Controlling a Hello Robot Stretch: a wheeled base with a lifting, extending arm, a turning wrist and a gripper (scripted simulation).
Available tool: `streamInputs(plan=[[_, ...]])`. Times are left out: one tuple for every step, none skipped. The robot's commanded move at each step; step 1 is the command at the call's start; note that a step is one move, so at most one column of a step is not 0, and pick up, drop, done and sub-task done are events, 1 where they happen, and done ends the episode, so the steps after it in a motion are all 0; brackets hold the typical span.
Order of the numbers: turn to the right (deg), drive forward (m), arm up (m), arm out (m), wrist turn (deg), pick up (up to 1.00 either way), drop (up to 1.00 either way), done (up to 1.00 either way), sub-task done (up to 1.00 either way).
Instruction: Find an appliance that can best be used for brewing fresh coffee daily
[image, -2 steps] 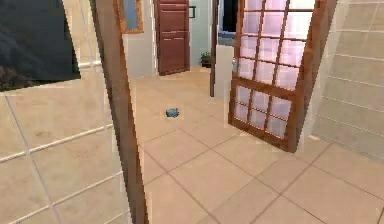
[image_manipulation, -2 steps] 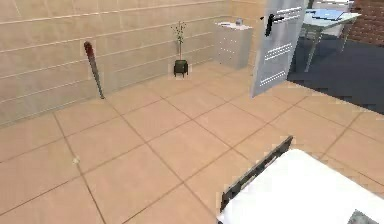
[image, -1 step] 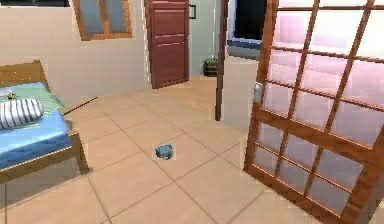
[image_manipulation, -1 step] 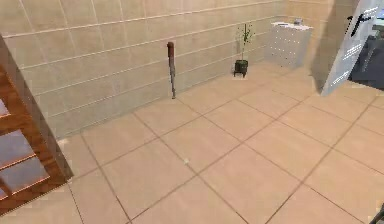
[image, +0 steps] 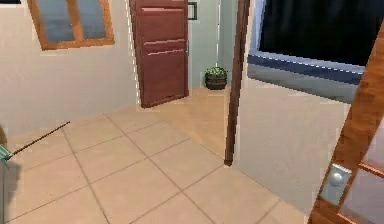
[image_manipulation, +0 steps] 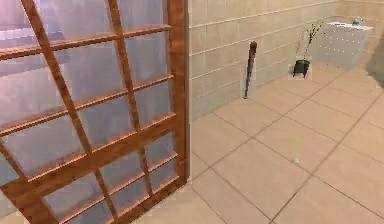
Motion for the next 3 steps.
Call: streamInputs(plan=[[0.0,0.75,0.00,0.00,0.0,0.00,0.00,0.00,0.00],[6.0,0.00,0.00,0.00,0.0,0.00,0.00,0.00,0.00],[0.0,1.00,0.00,0.00,0.0,0.00,0.00,0.00,0.00]])
